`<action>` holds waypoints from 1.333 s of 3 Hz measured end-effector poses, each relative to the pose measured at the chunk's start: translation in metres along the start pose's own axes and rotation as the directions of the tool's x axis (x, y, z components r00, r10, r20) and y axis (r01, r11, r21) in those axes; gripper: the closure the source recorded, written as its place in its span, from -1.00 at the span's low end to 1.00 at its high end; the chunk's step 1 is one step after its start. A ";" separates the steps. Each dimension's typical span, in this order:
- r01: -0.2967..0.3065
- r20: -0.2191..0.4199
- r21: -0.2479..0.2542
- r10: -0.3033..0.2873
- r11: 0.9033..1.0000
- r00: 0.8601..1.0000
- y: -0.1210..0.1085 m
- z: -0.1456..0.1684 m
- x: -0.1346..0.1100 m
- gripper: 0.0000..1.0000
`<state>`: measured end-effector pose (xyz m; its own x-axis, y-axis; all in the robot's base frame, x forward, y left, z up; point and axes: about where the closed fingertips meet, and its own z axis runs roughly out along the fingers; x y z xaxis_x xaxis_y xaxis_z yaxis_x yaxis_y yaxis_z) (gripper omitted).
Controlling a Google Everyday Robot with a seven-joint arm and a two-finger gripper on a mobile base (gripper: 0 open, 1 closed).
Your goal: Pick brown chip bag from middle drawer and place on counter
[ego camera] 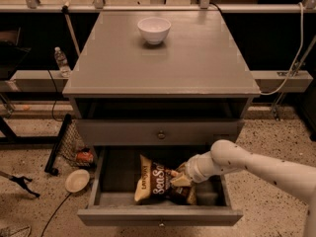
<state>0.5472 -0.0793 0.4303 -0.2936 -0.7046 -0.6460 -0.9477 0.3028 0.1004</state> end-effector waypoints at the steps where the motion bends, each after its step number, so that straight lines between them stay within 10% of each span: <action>1: 0.095 0.008 0.065 -0.096 0.993 0.995 0.018 -0.032 -0.030 1.00; 4: 0.196 -0.008 0.144 -0.197 0.970 0.980 0.037 -0.068 -0.061 1.00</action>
Offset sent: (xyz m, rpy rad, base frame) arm -0.0356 0.0107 0.1397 -0.0979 -0.3430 0.0694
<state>0.5218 -0.0687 0.5250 -0.1021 -0.7558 -0.6468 -0.9590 0.2476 -0.1380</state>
